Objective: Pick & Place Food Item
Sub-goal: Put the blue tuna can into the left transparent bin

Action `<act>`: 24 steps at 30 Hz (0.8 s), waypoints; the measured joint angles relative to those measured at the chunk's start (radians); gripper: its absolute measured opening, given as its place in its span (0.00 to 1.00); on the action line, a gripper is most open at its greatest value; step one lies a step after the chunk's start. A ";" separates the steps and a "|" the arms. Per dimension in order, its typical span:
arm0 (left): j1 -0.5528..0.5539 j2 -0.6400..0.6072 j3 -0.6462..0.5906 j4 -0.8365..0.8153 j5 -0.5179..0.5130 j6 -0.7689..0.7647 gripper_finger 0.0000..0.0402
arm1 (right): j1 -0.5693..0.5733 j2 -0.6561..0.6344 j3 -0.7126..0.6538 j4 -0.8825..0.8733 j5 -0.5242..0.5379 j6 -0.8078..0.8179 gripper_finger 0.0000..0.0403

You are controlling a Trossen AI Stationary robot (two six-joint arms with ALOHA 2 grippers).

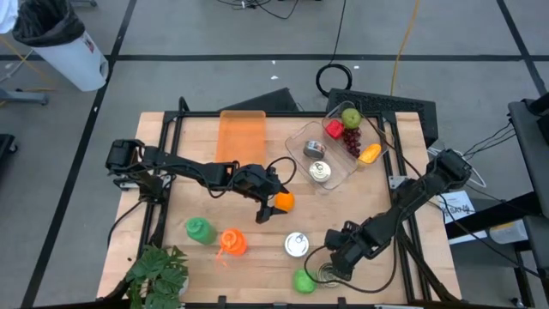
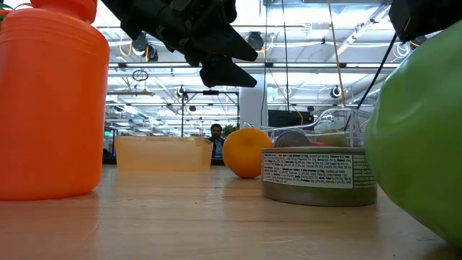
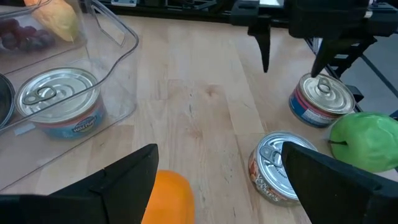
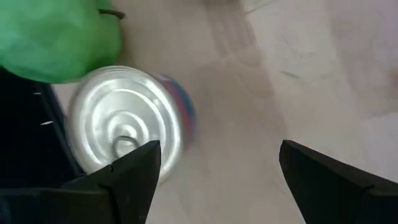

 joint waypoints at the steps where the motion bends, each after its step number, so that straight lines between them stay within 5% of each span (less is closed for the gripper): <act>1: 0.000 0.000 0.000 0.000 0.000 0.000 0.87 | 0.000 0.000 -0.006 0.010 -0.001 0.000 0.77; 15: 0.000 0.000 0.000 -0.001 0.000 0.014 0.87 | -0.002 -0.002 -0.085 0.068 -0.052 0.003 0.77; 24: 0.000 0.000 0.000 -0.001 -0.023 0.014 0.87 | -0.046 0.002 -0.087 -0.134 0.037 -0.017 0.77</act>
